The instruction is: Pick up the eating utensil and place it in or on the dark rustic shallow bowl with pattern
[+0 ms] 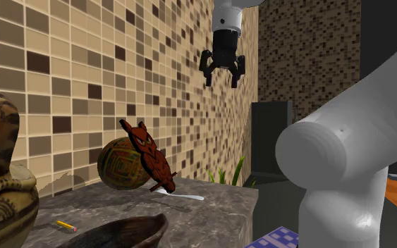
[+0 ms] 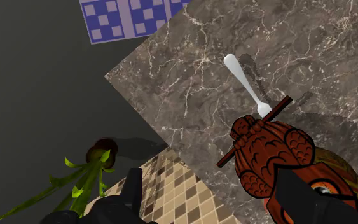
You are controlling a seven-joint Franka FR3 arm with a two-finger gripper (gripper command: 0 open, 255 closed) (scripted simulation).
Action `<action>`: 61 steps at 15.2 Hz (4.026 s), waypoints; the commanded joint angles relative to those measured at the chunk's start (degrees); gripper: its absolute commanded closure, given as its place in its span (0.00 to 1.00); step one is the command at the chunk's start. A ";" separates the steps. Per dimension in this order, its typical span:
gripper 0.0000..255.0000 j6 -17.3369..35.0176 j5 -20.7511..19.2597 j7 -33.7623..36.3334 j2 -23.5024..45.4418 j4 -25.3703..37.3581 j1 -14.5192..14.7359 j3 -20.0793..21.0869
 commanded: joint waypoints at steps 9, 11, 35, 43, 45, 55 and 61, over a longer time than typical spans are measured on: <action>0.00 10.20 2.72 -8.82 8.35 -7.13 5.03 -2.98; 0.00 12.70 3.55 -11.16 10.90 -8.48 6.34 -3.60; 0.00 36.13 14.87 -32.43 38.09 -16.34 17.43 -5.35; 1.00 36.12 14.87 -32.43 38.08 -16.33 17.43 -5.35; 1.00 36.12 14.87 -32.43 38.08 -16.33 17.43 -5.35; 1.00 33.58 14.20 -31.67 36.25 -15.54 17.27 -5.29; 1.00 28.50 13.13 -30.33 33.00 -13.58 16.99 -5.14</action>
